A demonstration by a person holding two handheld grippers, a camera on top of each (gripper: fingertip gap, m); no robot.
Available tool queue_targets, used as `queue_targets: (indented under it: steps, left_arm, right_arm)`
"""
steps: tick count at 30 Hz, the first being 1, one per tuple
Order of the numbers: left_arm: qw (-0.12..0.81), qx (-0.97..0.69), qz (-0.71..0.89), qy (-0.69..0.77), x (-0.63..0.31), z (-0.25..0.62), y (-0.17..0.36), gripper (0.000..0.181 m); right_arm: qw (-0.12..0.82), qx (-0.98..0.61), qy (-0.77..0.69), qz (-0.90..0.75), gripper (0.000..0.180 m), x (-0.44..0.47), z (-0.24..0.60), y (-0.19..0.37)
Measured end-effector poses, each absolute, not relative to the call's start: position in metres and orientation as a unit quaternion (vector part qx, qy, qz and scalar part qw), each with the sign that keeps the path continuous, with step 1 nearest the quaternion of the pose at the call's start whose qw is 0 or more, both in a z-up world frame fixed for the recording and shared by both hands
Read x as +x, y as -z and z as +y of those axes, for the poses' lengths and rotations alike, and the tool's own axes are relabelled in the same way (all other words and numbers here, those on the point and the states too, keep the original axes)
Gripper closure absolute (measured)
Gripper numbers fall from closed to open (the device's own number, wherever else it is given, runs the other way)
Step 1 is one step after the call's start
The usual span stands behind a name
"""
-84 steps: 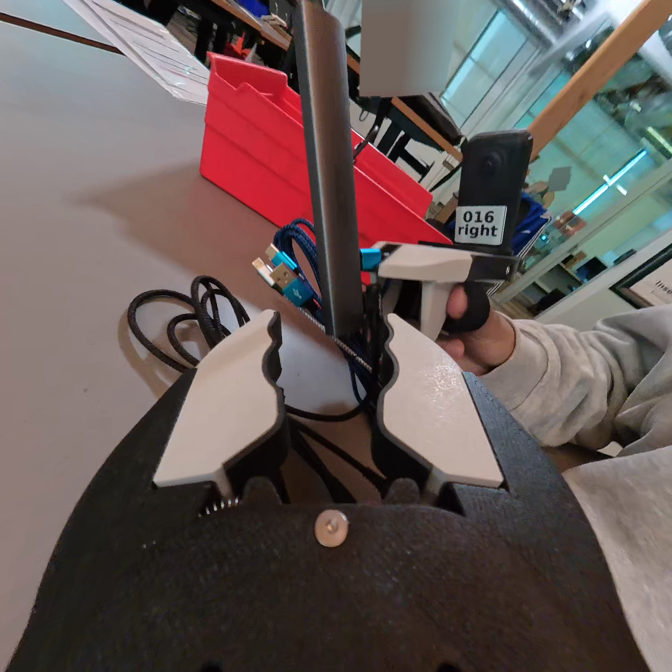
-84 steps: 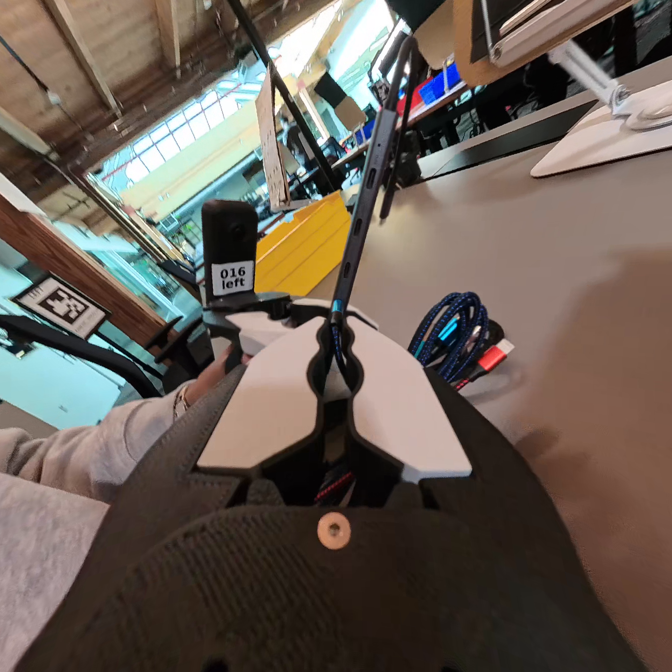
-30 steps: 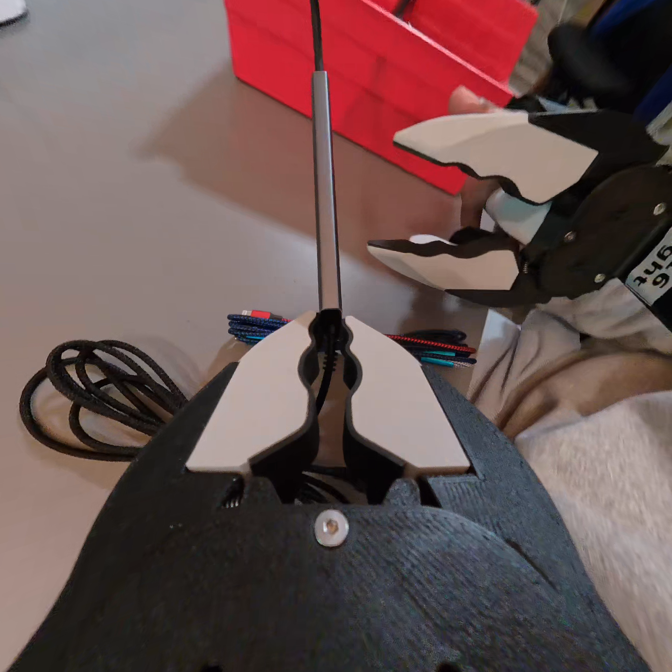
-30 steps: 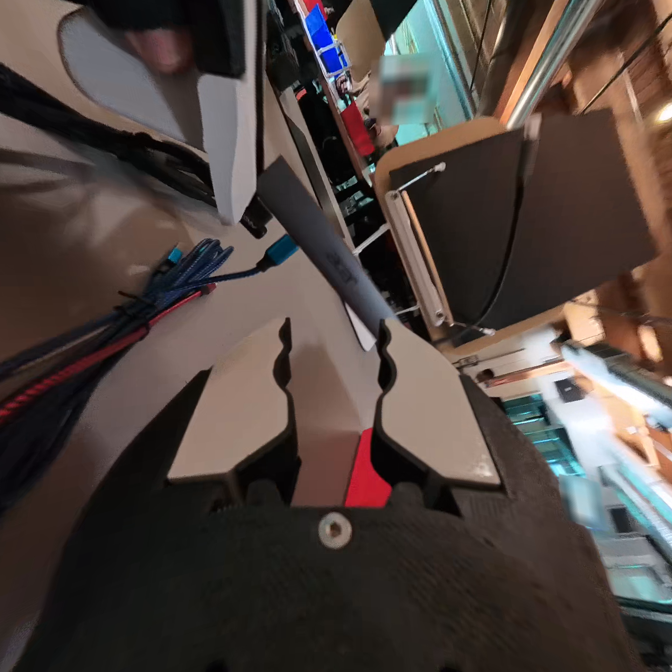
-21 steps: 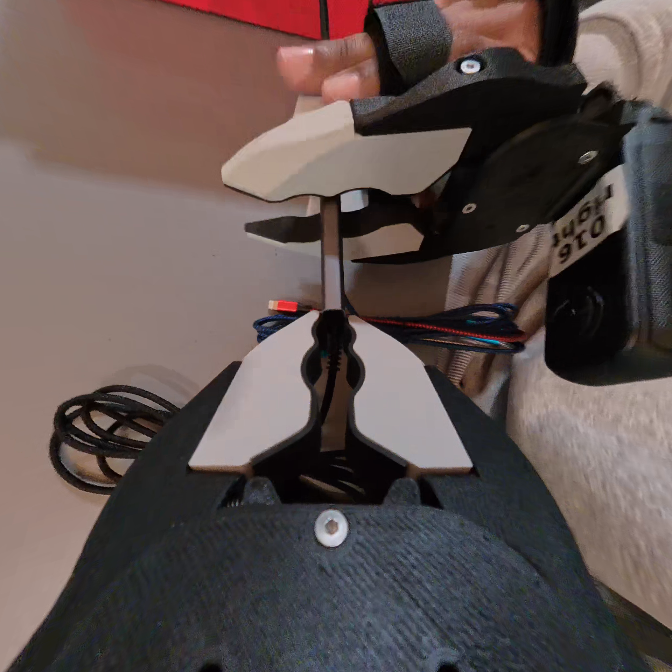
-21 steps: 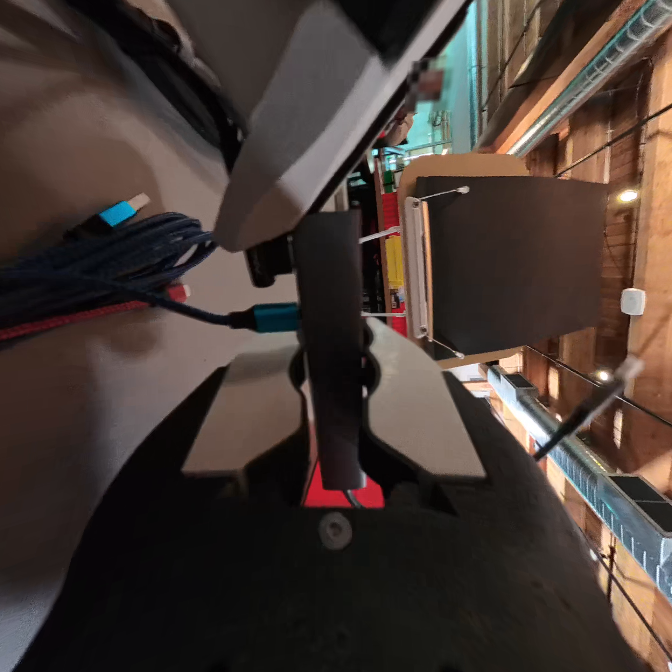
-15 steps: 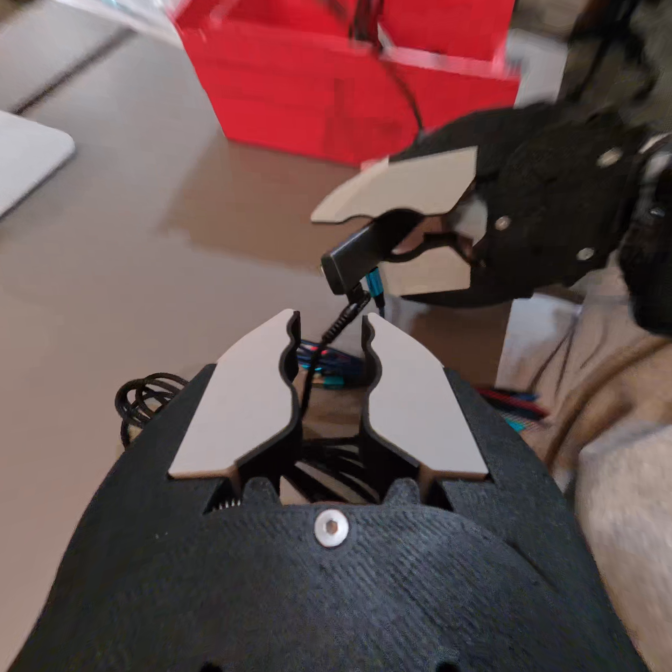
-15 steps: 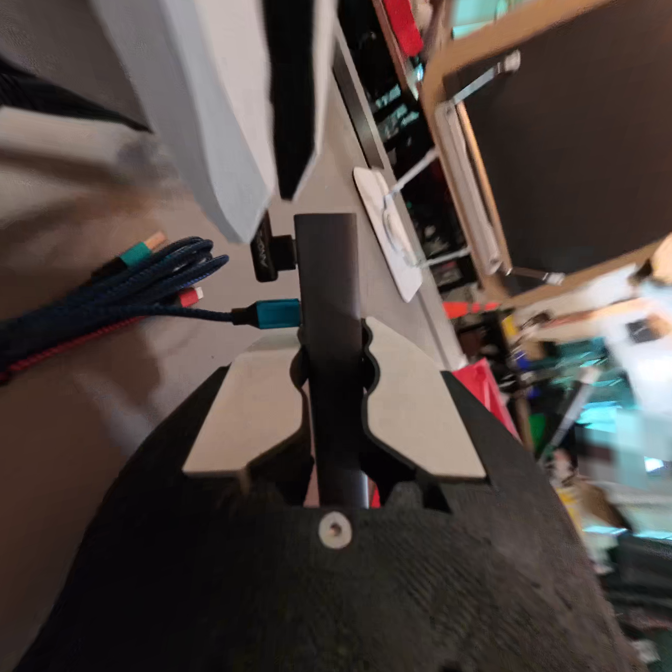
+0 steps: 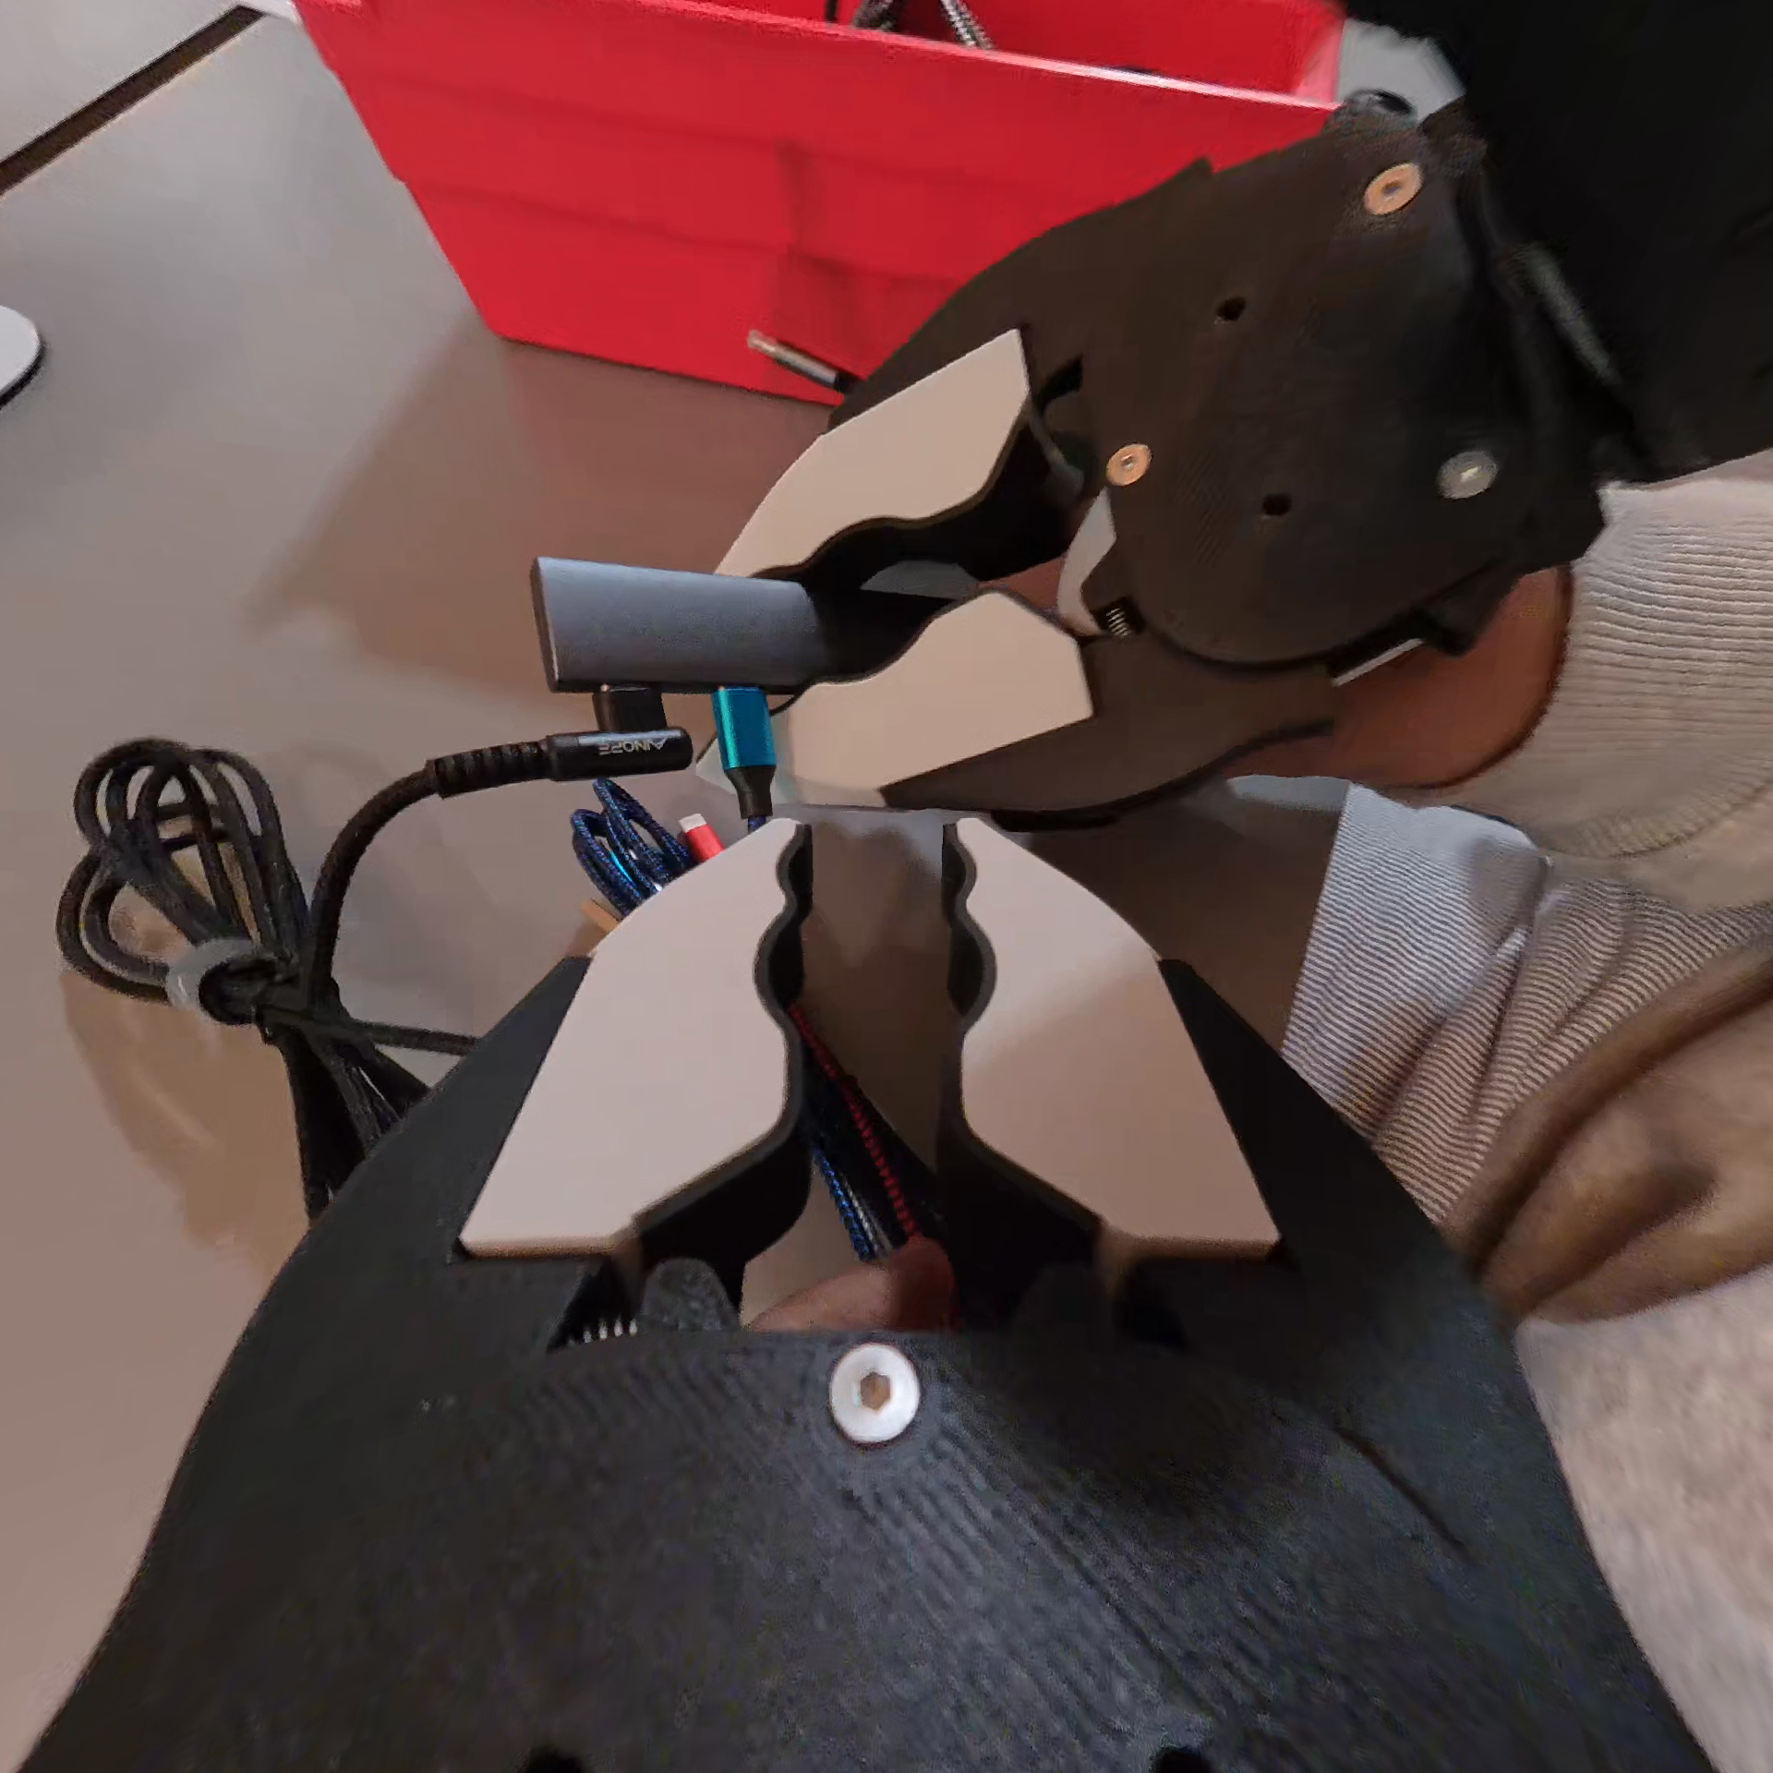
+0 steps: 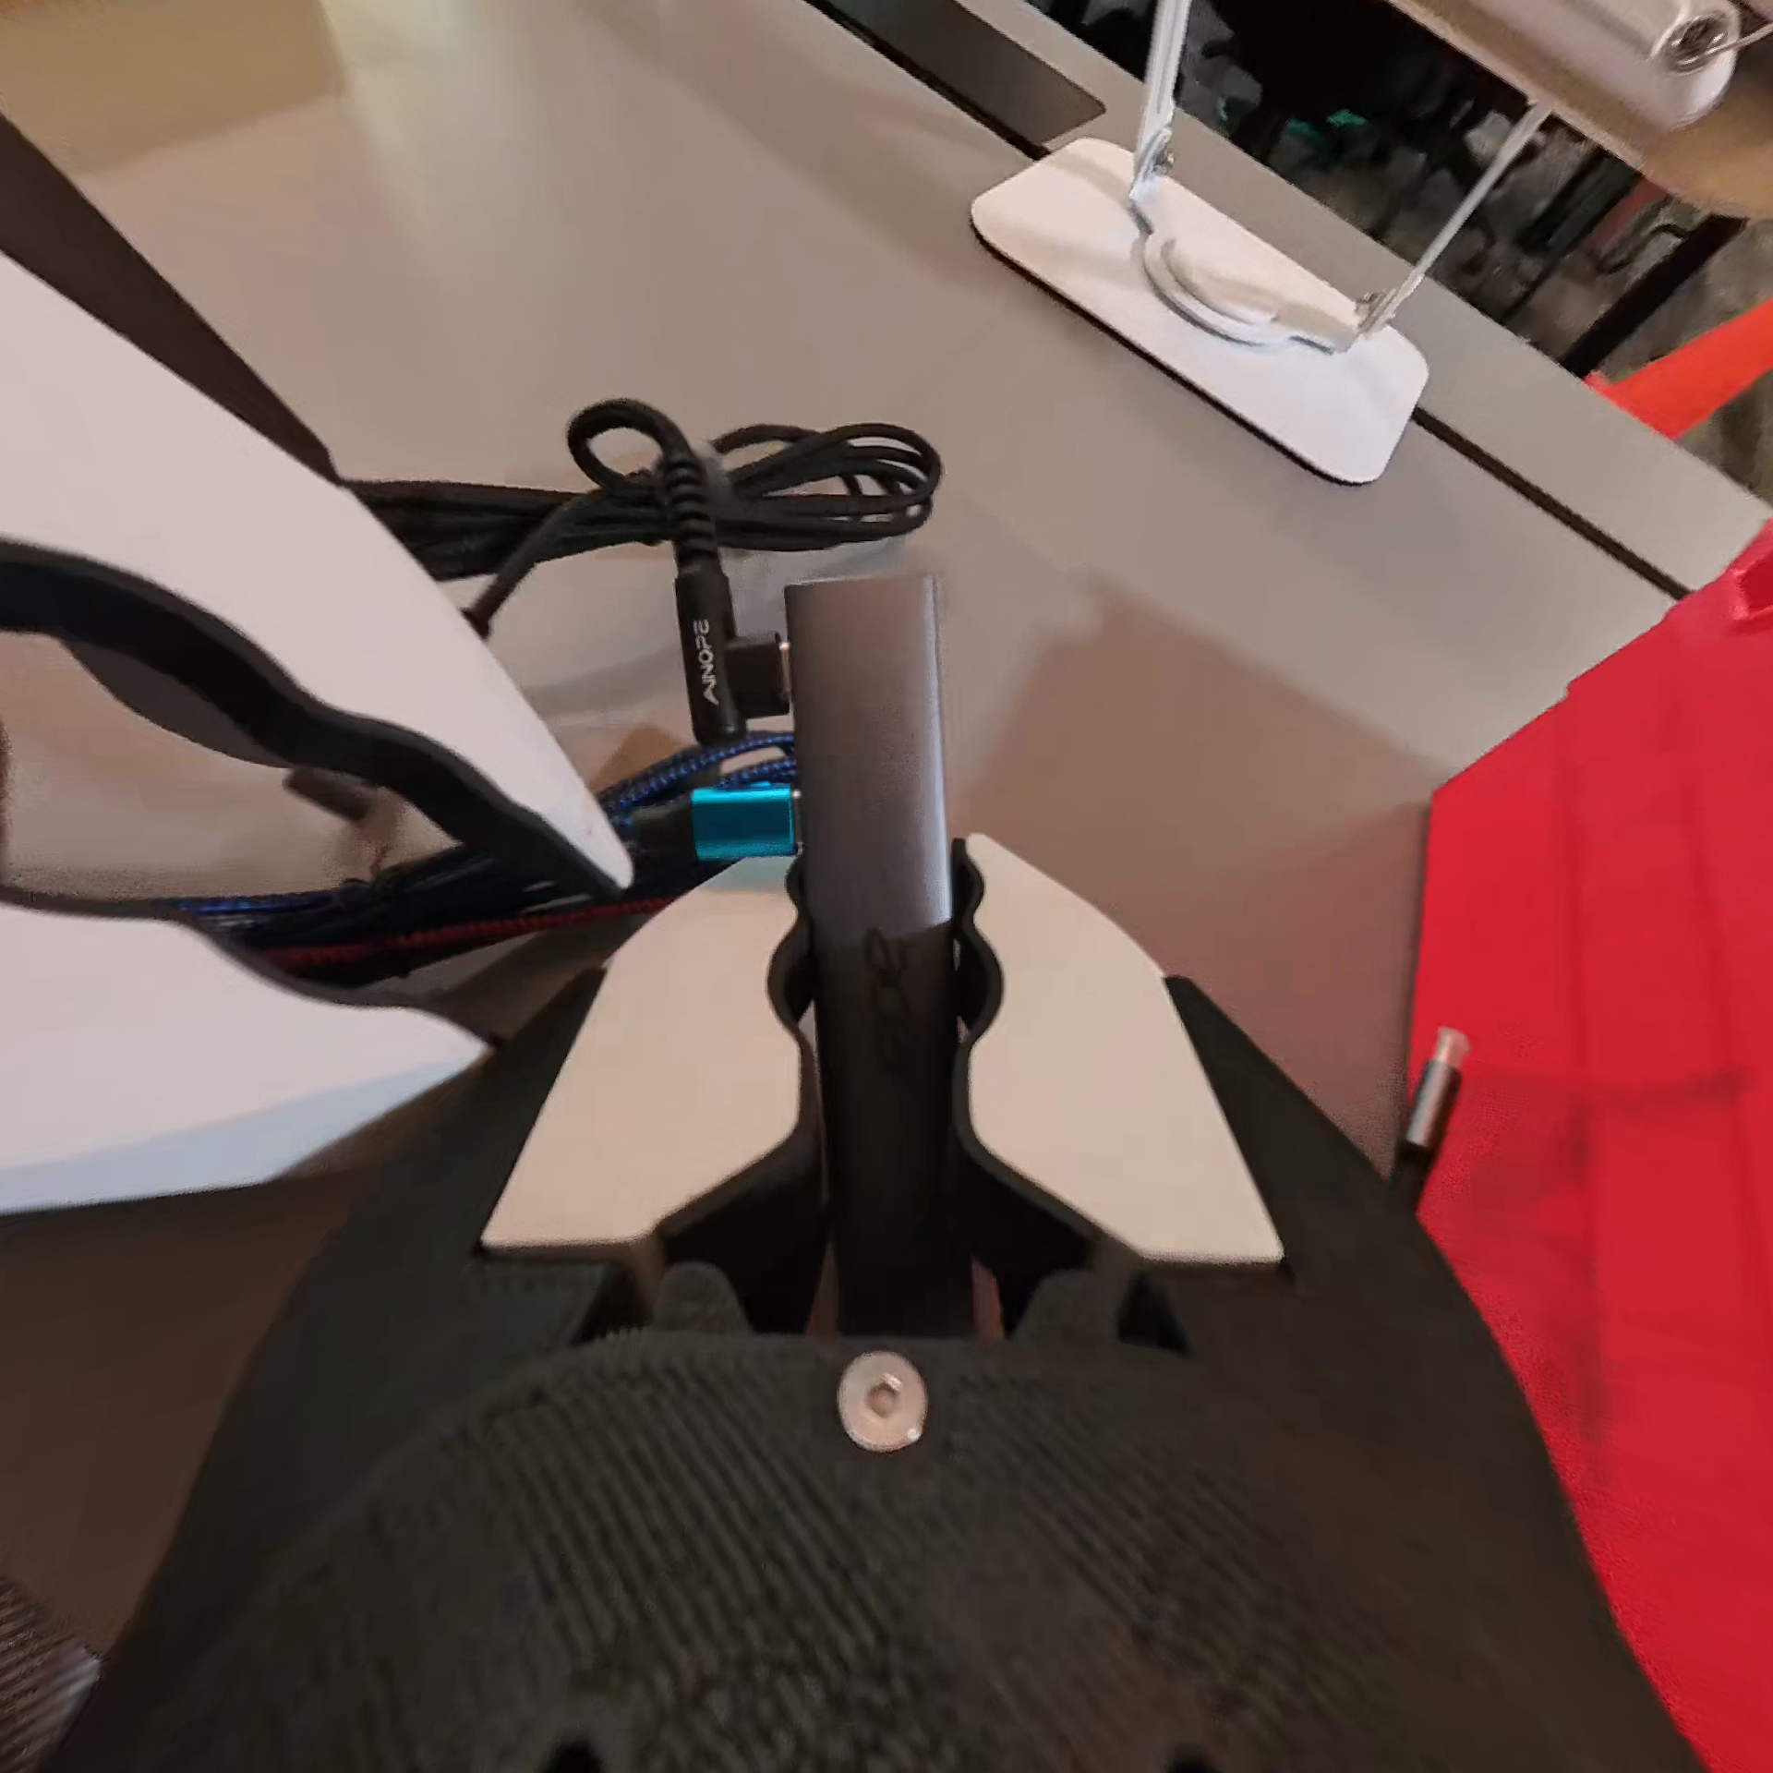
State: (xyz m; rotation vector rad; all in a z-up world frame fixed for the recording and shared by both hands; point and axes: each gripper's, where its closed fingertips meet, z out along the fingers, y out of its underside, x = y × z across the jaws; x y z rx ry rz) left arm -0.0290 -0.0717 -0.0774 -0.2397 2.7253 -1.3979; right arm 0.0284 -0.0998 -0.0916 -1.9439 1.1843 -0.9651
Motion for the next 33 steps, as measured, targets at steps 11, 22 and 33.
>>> queue_targets:
  steps: [11, 22, 33]
  left_arm:
    - [0.017, -0.136, 0.869, 0.476, -0.002, -0.057, 0.089, 0.13]
    - [-0.053, -0.096, 0.863, 0.494, -0.02, -0.062, 0.094, 0.171]
    - [-0.062, -0.109, 0.863, 0.49, -0.022, -0.066, 0.08, 0.178]
  right_arm:
    - [0.37, -0.75, 0.348, 0.424, 0.156, 0.026, -0.086, 0.086]
    - [0.382, -0.767, 0.346, 0.382, 0.156, 0.021, -0.072, 0.084]
    - [0.383, -0.765, 0.333, 0.396, 0.155, 0.025, -0.087, 0.072]
